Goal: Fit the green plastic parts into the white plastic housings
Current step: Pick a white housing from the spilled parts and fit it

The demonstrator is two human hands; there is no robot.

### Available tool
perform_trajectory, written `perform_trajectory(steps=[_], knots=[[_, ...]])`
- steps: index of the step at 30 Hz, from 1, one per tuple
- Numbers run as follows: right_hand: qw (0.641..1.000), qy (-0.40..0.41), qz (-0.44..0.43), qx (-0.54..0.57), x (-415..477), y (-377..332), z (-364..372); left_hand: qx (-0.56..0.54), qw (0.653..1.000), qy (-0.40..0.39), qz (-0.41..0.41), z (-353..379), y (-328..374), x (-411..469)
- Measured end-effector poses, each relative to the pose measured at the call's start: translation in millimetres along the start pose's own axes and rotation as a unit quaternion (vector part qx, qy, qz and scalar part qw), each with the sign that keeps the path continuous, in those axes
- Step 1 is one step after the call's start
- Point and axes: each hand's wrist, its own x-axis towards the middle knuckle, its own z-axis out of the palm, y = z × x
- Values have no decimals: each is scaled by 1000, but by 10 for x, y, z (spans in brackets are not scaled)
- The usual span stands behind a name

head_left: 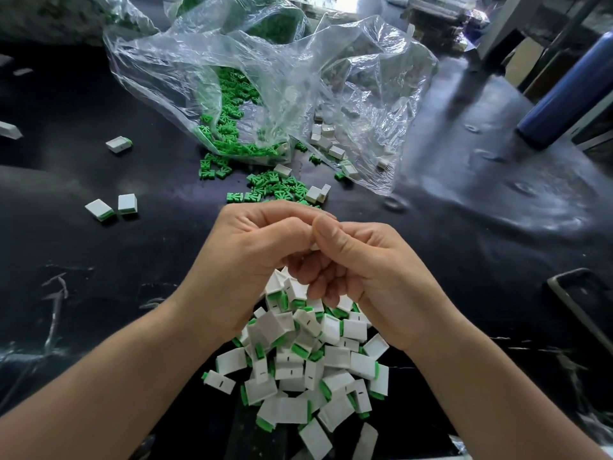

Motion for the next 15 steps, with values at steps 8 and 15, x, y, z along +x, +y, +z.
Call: perform_trajectory(steps=[8,15], knots=[[996,22,-4,-86,34,-6,-57,46,997,49,-27,-108,26,31],[951,211,-24,-223,195,85,-430,180,979,-8,-99,-118,68,26]])
